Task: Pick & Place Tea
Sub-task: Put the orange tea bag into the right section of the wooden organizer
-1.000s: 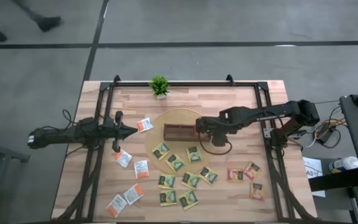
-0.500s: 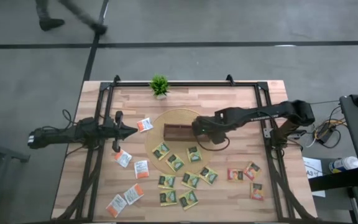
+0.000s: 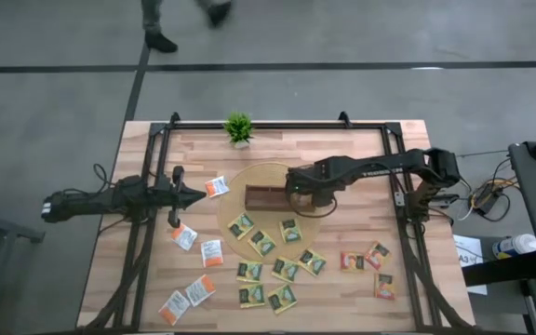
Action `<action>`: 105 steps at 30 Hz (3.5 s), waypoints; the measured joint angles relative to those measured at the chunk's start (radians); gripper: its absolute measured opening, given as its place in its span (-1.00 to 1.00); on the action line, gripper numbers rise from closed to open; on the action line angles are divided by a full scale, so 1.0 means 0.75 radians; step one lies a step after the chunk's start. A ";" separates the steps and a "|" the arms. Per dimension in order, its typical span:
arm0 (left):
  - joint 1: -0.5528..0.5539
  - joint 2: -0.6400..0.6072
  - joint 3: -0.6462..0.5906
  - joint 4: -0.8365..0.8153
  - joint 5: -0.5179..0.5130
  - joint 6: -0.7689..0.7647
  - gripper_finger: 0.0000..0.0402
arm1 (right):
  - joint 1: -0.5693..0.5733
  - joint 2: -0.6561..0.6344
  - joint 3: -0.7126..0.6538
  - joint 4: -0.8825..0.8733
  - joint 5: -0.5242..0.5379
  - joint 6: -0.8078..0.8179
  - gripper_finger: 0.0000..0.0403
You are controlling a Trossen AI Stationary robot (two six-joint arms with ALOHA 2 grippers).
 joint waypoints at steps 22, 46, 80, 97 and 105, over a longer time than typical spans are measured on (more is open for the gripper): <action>0.000 0.000 0.000 0.000 0.000 0.000 -1.00 | 0.167 -0.146 0.001 -0.002 -0.005 0.141 -0.96; 0.002 0.002 0.002 0.026 -0.222 0.416 -1.00 | 0.274 -0.277 0.077 0.022 0.074 0.231 -0.96; 0.000 0.667 0.713 0.119 -0.132 -0.323 -0.65 | 0.274 -0.274 0.151 0.064 0.069 0.324 -0.96; -0.001 1.209 1.095 0.088 0.009 -0.338 0.04 | 0.274 -0.273 0.151 0.167 0.061 0.295 -0.96; -0.001 1.399 1.226 0.087 0.008 -0.388 0.04 | 0.274 -0.273 0.150 0.179 0.064 0.298 -0.96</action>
